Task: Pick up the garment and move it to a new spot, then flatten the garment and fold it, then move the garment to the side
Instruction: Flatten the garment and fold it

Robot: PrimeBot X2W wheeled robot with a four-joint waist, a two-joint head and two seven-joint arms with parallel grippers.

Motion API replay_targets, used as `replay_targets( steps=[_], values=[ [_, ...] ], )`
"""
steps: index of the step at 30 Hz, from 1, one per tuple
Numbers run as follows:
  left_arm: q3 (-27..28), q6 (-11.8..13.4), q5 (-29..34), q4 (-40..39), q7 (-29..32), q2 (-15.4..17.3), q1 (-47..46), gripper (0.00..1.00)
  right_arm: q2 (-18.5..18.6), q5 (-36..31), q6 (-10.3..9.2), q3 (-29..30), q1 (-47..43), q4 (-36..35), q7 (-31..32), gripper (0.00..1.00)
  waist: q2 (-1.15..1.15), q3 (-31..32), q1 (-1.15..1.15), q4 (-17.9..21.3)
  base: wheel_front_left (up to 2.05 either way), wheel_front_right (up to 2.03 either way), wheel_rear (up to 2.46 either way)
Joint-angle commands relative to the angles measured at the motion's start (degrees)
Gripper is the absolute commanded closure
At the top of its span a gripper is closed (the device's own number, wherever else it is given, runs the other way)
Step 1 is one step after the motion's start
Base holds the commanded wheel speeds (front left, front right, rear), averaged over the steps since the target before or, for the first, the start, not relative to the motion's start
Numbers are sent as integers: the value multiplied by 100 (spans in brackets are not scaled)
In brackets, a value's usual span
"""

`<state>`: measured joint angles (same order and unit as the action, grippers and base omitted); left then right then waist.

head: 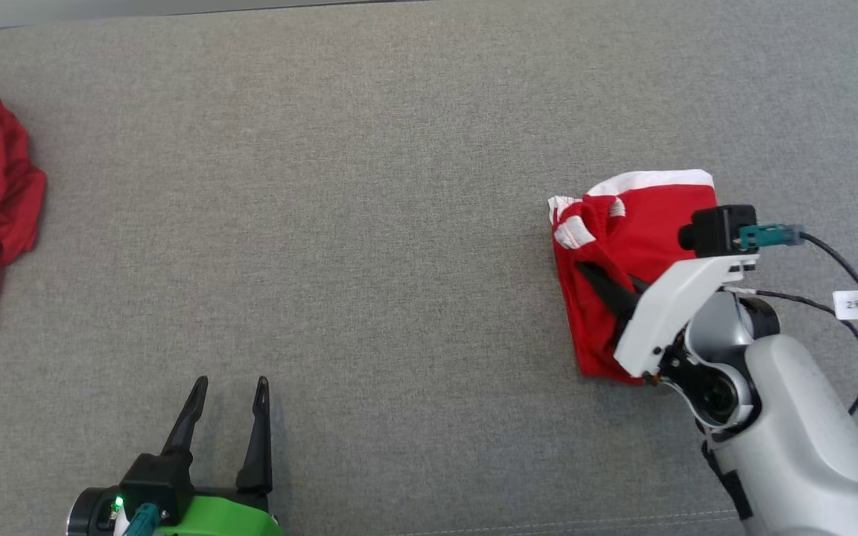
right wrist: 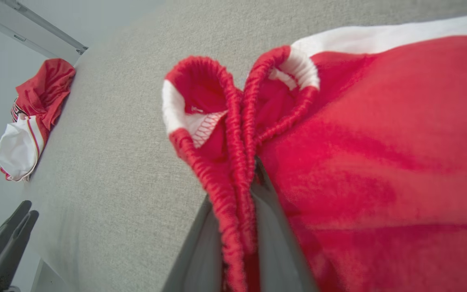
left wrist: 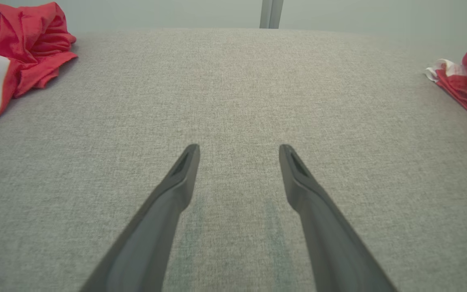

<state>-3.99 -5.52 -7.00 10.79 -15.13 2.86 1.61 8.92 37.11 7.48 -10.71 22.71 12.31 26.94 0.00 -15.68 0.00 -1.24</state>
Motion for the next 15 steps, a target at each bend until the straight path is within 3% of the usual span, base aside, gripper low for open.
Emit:
replay_targets(
  steps=[1,5,10,11,12,15],
  values=[
    [2,-17,15,12,-1,9,-80,0,-54,-102,1,35,90,45,-57,100,0,-5,0,-2,0,0,0],
    [-3,-13,17,57,-1,8,-45,0,-387,-478,1,179,231,356,-167,100,0,-22,0,-40,0,0,0],
    [-1,22,-34,81,-1,8,32,0,-545,-629,1,157,314,464,-252,100,0,-56,0,-44,0,0,0],
    [-1,27,-39,83,-1,8,29,0,-556,-650,1,127,326,453,-283,64,0,-61,0,-41,0,0,0],
    [-4,34,-49,83,-1,8,26,0,-564,-680,1,74,331,424,-318,3,0,-62,0,-37,0,0,0],
    [1,42,-49,70,-1,8,-4,0,-577,-734,1,47,250,303,-388,0,0,-52,0,-26,0,0,0]
  ],
)
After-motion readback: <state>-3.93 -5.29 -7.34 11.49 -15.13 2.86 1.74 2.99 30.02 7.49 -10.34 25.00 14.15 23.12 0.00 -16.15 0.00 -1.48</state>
